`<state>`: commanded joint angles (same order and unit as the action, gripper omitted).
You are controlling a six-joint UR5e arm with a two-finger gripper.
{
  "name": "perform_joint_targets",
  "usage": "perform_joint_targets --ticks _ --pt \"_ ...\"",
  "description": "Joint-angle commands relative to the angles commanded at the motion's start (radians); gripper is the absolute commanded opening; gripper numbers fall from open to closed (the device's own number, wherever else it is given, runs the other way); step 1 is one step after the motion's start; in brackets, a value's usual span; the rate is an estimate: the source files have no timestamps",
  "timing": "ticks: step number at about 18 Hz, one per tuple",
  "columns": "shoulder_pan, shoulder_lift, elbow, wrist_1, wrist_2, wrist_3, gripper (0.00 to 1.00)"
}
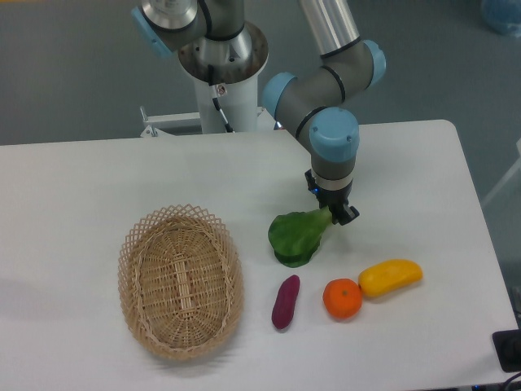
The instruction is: Pick up the green vegetable from the table
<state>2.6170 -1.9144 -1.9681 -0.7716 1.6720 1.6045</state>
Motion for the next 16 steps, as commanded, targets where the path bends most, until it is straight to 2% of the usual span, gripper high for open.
perform_joint_targets --ticks 5,6,7,10,13,16 --pt "0.0 0.008 0.006 0.002 -0.005 0.003 0.45" --pt "0.002 0.011 0.009 0.0 -0.005 0.006 0.38" --pt "0.003 0.017 0.014 0.0 -0.006 0.009 0.26" --pt "0.011 0.024 0.017 -0.005 -0.011 0.018 0.28" --pt "0.02 0.058 0.037 -0.02 -0.018 0.021 0.28" --pt "0.028 0.066 0.074 -0.046 -0.095 0.022 0.34"
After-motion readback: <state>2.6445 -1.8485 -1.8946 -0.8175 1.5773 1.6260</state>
